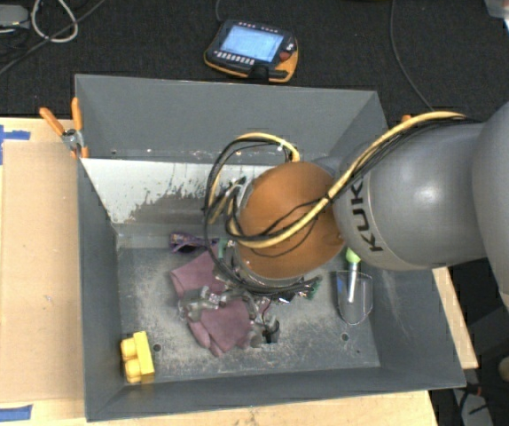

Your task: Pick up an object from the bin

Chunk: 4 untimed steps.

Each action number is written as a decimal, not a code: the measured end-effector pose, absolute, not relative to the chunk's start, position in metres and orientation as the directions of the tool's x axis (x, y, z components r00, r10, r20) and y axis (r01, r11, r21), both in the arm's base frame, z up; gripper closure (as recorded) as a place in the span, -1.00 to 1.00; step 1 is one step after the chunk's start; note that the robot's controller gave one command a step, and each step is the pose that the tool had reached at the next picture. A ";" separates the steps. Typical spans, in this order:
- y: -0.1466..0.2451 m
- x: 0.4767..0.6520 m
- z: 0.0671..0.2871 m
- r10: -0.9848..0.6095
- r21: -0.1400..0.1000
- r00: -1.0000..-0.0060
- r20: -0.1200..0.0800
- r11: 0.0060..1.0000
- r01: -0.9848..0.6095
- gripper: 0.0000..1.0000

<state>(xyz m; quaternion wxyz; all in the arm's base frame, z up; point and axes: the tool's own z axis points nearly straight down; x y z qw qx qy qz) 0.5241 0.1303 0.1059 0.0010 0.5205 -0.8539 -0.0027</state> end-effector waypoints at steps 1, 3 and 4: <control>0.169 0.578 0.069 -0.852 -0.002 -0.524 -0.008 0.524 -0.852 -1.00; 0.120 0.479 0.070 -0.998 0.009 0.066 -0.003 -0.066 -0.998 1.00; 0.120 0.478 0.087 -0.998 0.013 0.065 -0.003 -0.065 -0.998 1.00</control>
Offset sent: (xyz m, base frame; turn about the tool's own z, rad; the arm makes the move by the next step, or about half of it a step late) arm -0.0449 -0.0110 -0.0359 -0.5472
